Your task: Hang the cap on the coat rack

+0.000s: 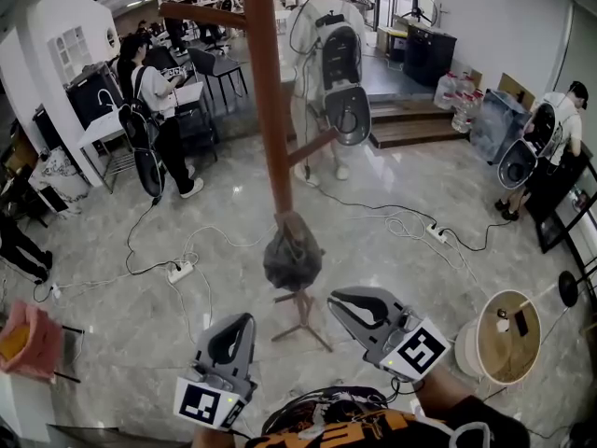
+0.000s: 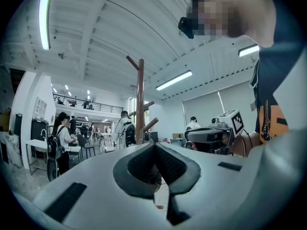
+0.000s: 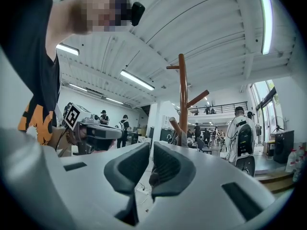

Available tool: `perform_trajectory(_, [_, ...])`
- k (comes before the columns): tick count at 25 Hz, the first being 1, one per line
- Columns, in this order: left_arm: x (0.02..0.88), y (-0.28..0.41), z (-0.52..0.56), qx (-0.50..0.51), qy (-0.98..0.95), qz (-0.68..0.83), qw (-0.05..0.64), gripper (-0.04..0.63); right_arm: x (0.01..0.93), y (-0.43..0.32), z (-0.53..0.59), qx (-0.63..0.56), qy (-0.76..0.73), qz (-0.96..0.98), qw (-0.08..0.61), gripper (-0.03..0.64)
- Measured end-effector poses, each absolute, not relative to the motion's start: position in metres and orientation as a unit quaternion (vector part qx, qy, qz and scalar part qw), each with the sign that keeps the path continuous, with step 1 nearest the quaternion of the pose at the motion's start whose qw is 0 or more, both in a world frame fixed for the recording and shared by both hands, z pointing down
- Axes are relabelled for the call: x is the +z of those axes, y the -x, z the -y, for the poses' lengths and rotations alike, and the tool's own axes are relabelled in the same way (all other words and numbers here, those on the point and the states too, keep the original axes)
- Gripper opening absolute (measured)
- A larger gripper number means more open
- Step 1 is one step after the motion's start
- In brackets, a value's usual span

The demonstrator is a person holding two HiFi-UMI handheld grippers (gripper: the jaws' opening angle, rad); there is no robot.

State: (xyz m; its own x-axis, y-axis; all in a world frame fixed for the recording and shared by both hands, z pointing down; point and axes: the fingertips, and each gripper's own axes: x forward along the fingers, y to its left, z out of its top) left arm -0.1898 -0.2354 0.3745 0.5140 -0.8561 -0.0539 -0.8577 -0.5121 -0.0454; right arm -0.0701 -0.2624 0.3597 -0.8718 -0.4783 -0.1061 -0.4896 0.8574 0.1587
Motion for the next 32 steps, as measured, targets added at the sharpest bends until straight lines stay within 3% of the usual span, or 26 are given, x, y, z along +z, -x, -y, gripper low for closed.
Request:
perform_trajectory(6, [0.369,0.183,0.231,0.019,0.871,-0.49,0.031,0.023,0.358,0.064,0.261,0.087,0.256,-0.962,0.03,0.015])
perform_trajectory(32, [0.376,0.182,0.221,0.001,0.876,-0.481,0.036,0.023,0.368,0.064,0.258,0.091,0.27,-0.958,0.014,0.014])
